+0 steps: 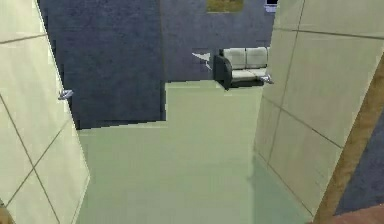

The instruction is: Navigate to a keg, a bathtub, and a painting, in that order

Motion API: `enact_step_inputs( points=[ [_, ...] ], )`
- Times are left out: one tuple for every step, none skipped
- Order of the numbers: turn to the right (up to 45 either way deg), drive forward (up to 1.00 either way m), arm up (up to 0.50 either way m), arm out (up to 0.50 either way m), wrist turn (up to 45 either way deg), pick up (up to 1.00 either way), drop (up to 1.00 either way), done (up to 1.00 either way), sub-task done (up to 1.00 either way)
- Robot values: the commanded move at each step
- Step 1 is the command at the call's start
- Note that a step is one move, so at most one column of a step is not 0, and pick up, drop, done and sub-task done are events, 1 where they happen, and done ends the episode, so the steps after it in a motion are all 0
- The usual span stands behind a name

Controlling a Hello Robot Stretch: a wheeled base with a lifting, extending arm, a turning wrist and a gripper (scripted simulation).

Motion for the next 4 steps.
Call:
enact_step_inputs(
  points=[
    [3.0, 0.0, 0.0, 0.0, 0.0, 0.0, 0.0, 0.0, 0.0],
    [0.0, 1.0, 0.0, 0.0, 0.0, 0.0, 0.0, 0.0, 0.0],
    [0.0, 0.95, 0.0, 0.0, 0.0, 0.0, 0.0, 0.0, 0.0],
    [24.0, 0.0, 0.0, 0.0, 0.0, 0.0, 0.0, 0.0, 0.0]
  ],
)
